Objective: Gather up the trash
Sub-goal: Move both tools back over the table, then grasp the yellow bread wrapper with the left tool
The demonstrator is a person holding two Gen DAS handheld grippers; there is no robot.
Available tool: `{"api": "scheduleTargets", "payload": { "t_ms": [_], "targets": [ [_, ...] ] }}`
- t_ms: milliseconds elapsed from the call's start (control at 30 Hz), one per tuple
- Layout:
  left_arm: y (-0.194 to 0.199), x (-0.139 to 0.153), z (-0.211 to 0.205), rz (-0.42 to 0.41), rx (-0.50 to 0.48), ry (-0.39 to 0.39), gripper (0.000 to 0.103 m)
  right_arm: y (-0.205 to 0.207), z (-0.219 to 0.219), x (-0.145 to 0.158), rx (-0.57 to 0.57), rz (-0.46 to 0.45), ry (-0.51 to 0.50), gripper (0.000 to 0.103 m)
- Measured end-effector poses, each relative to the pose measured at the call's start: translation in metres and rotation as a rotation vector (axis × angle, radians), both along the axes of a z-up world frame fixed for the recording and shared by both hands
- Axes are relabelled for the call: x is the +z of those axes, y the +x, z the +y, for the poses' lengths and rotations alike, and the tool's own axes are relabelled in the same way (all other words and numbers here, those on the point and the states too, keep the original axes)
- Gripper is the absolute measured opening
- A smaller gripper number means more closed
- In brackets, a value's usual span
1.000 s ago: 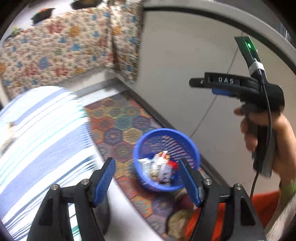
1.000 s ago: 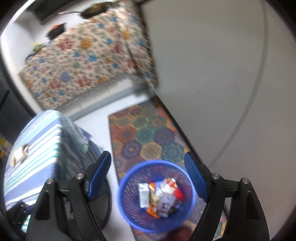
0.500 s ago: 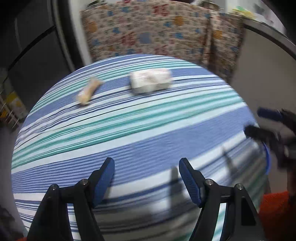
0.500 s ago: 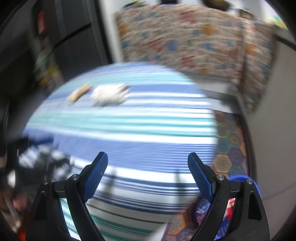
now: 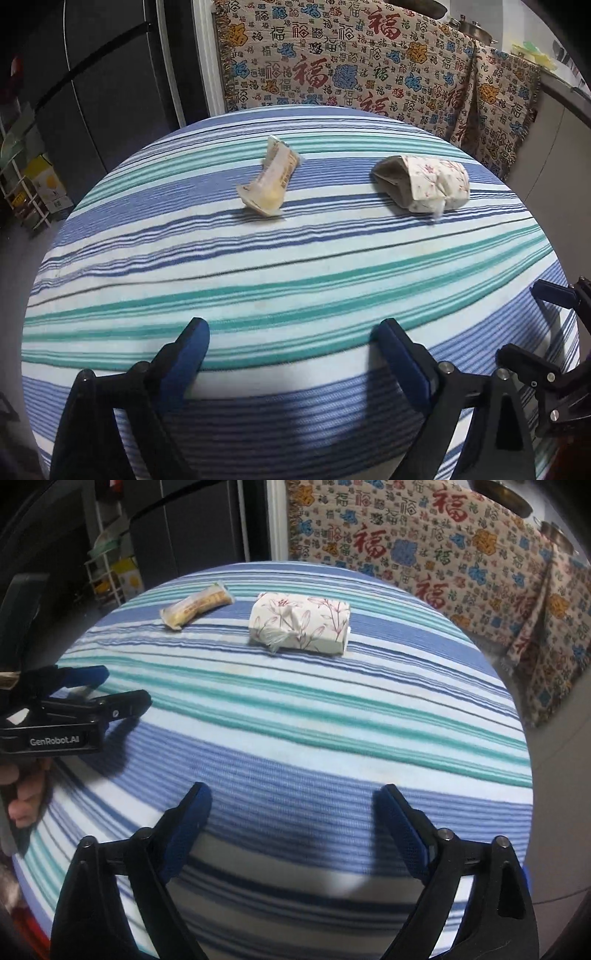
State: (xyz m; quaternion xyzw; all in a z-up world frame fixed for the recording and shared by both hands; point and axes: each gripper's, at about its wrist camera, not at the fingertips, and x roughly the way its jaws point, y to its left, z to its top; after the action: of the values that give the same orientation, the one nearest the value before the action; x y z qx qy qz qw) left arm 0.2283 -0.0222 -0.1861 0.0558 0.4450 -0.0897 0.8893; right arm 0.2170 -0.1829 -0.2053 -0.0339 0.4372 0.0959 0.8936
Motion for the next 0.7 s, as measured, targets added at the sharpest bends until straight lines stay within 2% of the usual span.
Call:
{"api": "scheduleTargets", "payload": {
  "t_ms": [133,700],
  "targets": [
    [0.010,-0.001,0.000,0.010,0.001,0.003,0.103,0.003,0.000,-0.002,-0.017,-0.004,-0.002,0.101],
    [0.015,0.000,0.000,0.013,0.001,0.002,0.103,0.003,-0.002,-0.002,-0.019,0.002,-0.003,0.103]
  ]
}}
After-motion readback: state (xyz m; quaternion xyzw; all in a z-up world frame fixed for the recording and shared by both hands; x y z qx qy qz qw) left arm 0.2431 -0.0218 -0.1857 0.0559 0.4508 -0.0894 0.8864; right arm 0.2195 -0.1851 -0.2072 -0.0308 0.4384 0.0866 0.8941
